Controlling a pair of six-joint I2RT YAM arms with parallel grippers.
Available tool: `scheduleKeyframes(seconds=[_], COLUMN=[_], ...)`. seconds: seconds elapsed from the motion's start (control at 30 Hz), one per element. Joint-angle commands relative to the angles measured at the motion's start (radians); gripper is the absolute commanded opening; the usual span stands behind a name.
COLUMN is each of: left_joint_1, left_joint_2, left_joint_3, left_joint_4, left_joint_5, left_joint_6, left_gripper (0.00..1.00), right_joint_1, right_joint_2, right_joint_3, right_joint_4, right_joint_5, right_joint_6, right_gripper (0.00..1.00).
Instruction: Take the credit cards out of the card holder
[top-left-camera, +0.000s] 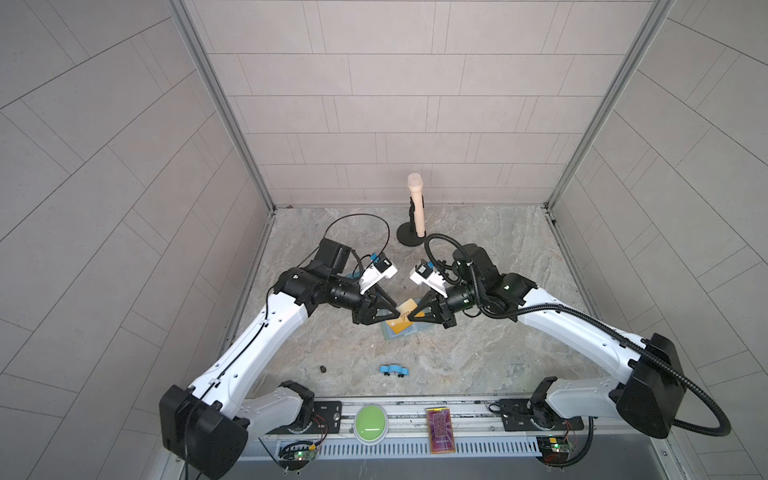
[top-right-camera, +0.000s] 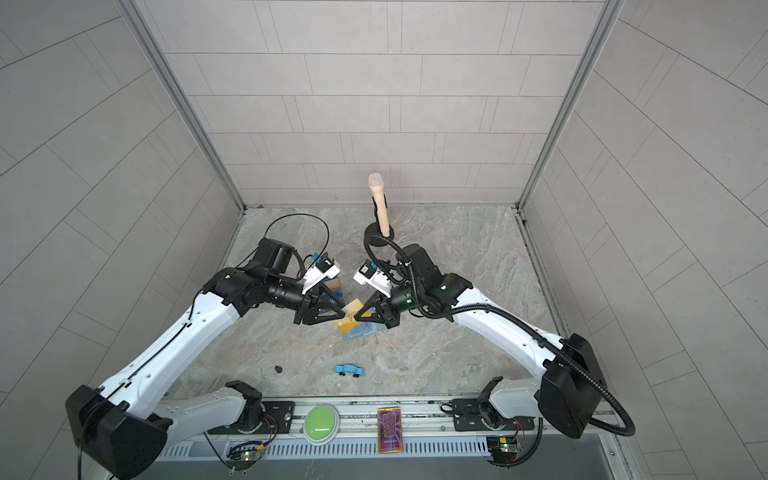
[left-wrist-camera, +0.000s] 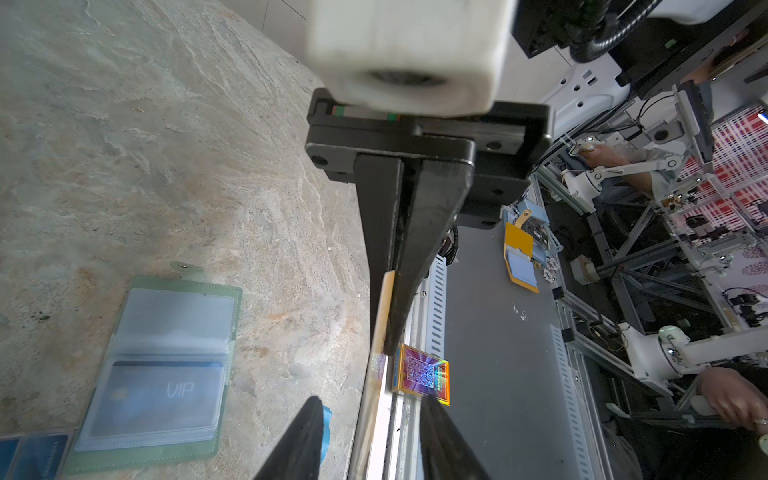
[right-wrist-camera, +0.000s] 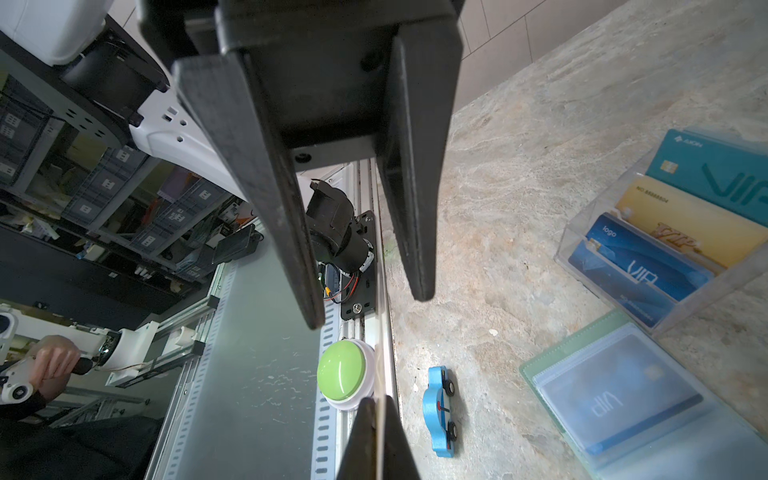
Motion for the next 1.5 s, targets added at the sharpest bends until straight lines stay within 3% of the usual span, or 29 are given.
scheduleKeyframes(seconds=[0.0,0.2,1.07,1.27,1.47], left_joint_1=[0.004,0.004,0.004,0.004,0.004], left_joint_2=[0.010,0.030,0.054,0.047,0.034], left_joint_3=[0.029,0.034,0.049,0.063,0.067], left_joint_4=[-0.043,-0.088,-0.138,-0.154,-0.143], left_joint_5=[0.051,0.066,0.062,0.010,-0.070], left_joint_6=[0.054,0.089,0.127,0.129,0.110], left_gripper=[0.37,0.26,0.01,0.00,0.00], right_joint_1=[0.013,0.023,0.026,0.025,0.013], right_joint_2=[0.018,0.040,0.056,0.042,-0.006], right_joint_3=[0.025,0.045,0.045,0.031,-0.001], right_joint_4=[-0.002,0.008,0.016,0.024,0.027], right_joint_5=[-0.029,-0.030,-0.014,0.038,0.115], right_joint_6=[-0.051,-0.051,-0.053,-0.052,-0.052], right_gripper=[0.00,0.00,0.00,0.26,0.39])
